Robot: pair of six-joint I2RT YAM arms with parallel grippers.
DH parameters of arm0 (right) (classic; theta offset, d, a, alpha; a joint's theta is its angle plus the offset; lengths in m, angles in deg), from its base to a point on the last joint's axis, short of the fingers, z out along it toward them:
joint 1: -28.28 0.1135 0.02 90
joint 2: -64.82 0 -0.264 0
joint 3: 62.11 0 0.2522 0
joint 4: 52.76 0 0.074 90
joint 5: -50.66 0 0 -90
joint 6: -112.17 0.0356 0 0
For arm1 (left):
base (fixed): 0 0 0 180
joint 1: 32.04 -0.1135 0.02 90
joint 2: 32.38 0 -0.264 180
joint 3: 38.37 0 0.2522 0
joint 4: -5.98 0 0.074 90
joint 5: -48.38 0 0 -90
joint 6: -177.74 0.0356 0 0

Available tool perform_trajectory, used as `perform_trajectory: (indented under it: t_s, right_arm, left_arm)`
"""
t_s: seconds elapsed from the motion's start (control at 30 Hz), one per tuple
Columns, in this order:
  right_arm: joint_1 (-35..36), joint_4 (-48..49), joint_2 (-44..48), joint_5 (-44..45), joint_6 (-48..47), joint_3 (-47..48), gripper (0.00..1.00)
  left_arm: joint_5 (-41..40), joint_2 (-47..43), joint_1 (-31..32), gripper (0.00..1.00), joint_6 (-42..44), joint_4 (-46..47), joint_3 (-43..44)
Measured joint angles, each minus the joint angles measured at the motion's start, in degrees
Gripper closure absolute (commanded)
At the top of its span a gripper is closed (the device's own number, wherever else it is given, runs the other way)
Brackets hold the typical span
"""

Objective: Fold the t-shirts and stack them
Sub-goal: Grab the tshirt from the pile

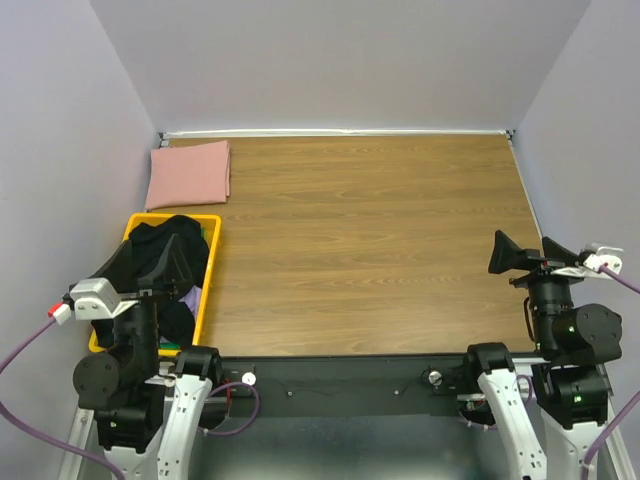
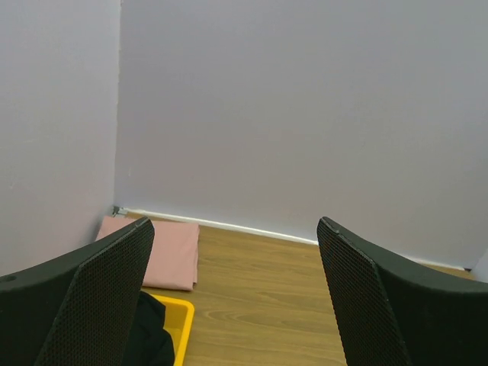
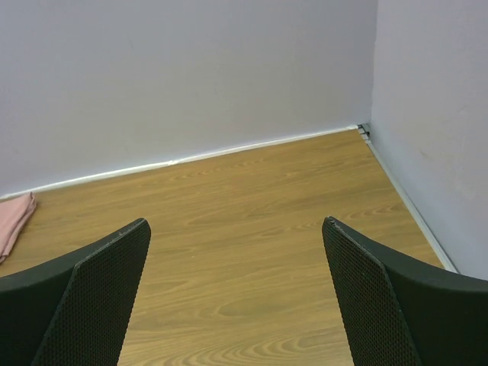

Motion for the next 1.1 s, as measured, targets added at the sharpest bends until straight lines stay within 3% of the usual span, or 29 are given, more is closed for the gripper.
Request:
perform_trajectory:
  t_s: [0.27,0.53,0.73,1.0,1.1]
  right_arm:
    - [0.4,0.0,-0.1,-1.4,0.7,-1.1,0.00]
    - [0.8,0.1,-0.2,-5.2,5.2,-4.7,0.00]
    - [1.1,0.2,-0.1,-7.3,8.2,-6.5,0.00]
    - [1.1,0.2,0.7,-9.9,10.8,-7.0,0.00]
    - [1.1,0.2,1.0,-10.5,11.3,-7.2,0.00]
  left_arm:
    - [-3.8,5.1,0.0,0.01,-2.0,1.4,-1.1]
    - [-8.6,20.3,0.0,0.01,-8.7,0.6,-1.1]
    - [-10.8,38.9,-1.0,0.02,-13.5,-2.2,-0.5]
    - [-10.4,54.0,-16.2,0.06,-15.1,-0.1,-5.1]
    - [-10.1,60.2,-19.0,0.20,-15.1,2.1,-5.0]
